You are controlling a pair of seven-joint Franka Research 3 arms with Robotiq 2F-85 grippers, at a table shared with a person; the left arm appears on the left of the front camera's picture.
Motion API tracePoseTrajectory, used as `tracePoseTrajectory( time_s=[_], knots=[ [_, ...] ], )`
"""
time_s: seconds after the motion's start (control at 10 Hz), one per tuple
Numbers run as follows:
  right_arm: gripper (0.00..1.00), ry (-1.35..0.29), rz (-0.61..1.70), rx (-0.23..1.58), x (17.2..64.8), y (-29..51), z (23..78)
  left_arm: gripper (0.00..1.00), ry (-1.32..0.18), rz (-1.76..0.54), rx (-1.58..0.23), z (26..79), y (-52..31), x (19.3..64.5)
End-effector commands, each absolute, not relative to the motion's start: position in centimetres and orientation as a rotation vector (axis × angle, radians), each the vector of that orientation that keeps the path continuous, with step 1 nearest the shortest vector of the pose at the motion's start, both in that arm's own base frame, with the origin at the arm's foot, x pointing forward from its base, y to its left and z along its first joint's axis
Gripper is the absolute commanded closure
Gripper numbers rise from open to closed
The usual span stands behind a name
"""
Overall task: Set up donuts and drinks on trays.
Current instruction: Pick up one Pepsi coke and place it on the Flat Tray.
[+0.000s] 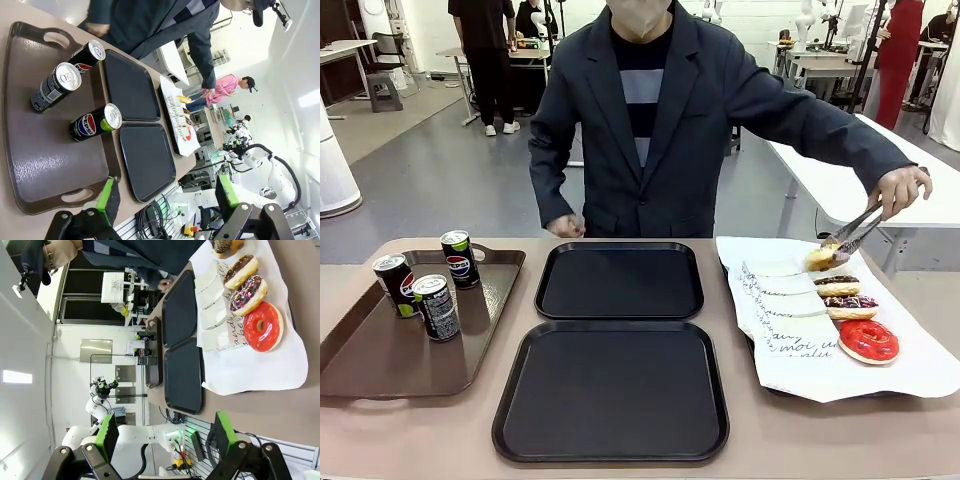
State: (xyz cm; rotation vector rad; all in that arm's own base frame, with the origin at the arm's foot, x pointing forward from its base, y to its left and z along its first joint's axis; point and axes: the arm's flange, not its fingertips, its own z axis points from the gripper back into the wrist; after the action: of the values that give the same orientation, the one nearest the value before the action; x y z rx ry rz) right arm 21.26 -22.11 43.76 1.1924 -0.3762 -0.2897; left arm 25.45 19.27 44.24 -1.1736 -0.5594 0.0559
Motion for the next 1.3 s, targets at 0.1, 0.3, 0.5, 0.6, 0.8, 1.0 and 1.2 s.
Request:
tracePoseTrajectory(
  time_s=[0.1, 0.3, 0.5, 0.6, 0.8, 1.0, 1.2],
  knots=[
    [0.00, -0.386, -0.282, 1.207, 21.2, -22.2, 43.6, 0.00, -0.559, 0.056, -1.174, 44.2, 19.3, 25.4],
    [0.00, -0.386, -0.282, 1.207, 21.2, -22.2, 43.6, 0.00, -0.563, -0.003, -1.017, 48.7, 16.7, 27.4],
    [0.00, -0.386, -0.282, 1.207, 21.2, -22.2, 43.6, 0.00, -0.514, -0.029, -0.823, 54.3, 13.6, 31.8],
    [0.00, -0.386, -0.282, 1.207, 21.2, -22.2, 43.6, 0.00, -0.467, -0.030, -0.708, 55.5, 11.9, 33.6],
    [0.00, -0.386, -0.282, 1.207, 21.2, -22.2, 43.6, 0.00, -0.358, -0.077, -0.488, 54.6, 7.0, 36.7],
    [0.00, -0.386, -0.282, 1.207, 21.2, -22.2, 43.6, 0.00, -0.214, -0.178, -0.237, 51.4, 0.7, 39.7],
    [0.00, -0.386, -0.282, 1.207, 21.2, -22.2, 43.6, 0.00, -0.129, -0.226, -0.126, 48.5, -4.1, 40.3]
  ],
)
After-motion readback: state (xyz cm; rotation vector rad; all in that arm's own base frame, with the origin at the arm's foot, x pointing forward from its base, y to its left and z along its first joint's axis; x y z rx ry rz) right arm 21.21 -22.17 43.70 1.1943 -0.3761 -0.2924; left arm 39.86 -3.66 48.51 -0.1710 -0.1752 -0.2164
